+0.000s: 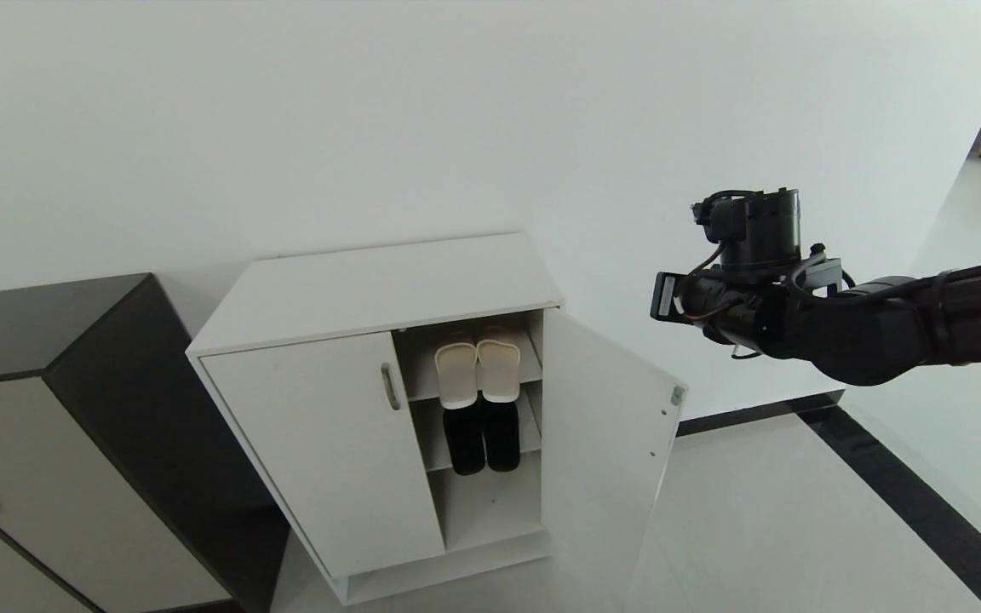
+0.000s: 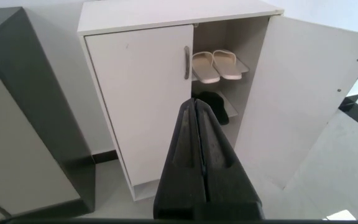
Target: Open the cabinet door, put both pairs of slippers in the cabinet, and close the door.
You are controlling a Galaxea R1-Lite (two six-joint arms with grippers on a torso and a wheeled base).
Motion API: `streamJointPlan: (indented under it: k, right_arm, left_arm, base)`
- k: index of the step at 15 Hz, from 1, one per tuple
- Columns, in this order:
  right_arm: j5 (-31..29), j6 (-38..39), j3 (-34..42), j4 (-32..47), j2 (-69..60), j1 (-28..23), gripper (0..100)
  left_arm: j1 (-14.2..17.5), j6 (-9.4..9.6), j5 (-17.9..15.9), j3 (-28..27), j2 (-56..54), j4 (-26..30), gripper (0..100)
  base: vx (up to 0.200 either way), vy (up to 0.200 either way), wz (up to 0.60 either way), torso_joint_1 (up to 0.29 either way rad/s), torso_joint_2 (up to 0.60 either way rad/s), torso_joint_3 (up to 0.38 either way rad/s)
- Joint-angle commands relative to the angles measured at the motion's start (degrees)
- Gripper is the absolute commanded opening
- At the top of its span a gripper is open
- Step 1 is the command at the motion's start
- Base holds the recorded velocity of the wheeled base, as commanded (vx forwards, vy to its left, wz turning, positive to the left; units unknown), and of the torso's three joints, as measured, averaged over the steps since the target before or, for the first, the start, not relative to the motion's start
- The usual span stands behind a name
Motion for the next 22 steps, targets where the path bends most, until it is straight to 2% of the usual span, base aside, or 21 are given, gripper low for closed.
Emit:
streamJointPlan:
  k: [1, 4, 9, 15, 22]
  right_arm:
    - [0.0, 0.0, -1.0, -0.1, 1.7, -0.7, 0]
    - [-0.3, -0.2, -2.8, -3.9, 6.5, -2.9, 0]
    - [-0.1, -0.2, -7.7, -4.2, 14.3, -6.4, 0]
    - [-0.2, -0.3, -8.6, -4.2, 18.3, -6.2, 0]
    - [-0.3, -0.2, -6.4, -4.2, 18.6, -3.6, 0]
  left_arm:
    - [0.0, 0.01, 0.0, 0.0, 0.0, 0.0, 0]
    - [0.0, 0.01, 0.0, 0.0, 0.0, 0.0, 0]
    - [0.0, 0.01, 0.0, 0.0, 0.0, 0.0, 0]
    - [0.0, -0.08, 0.0, 0.0, 0.0, 0.0, 0]
    - [0.0, -0.08, 0.0, 0.0, 0.0, 0.0, 0]
  base:
    - [-0.200, 0.000, 0.00, -0.002, 0.01, 0.002]
    - [0.000, 0.000, 0.00, 0.000, 0.00, 0.000]
    - [0.000, 0.000, 0.00, 0.000, 0.00, 0.000]
    - [0.000, 0.000, 0.00, 0.000, 0.00, 0.000]
    - [0.000, 0.000, 0.00, 0.000, 0.00, 0.000]
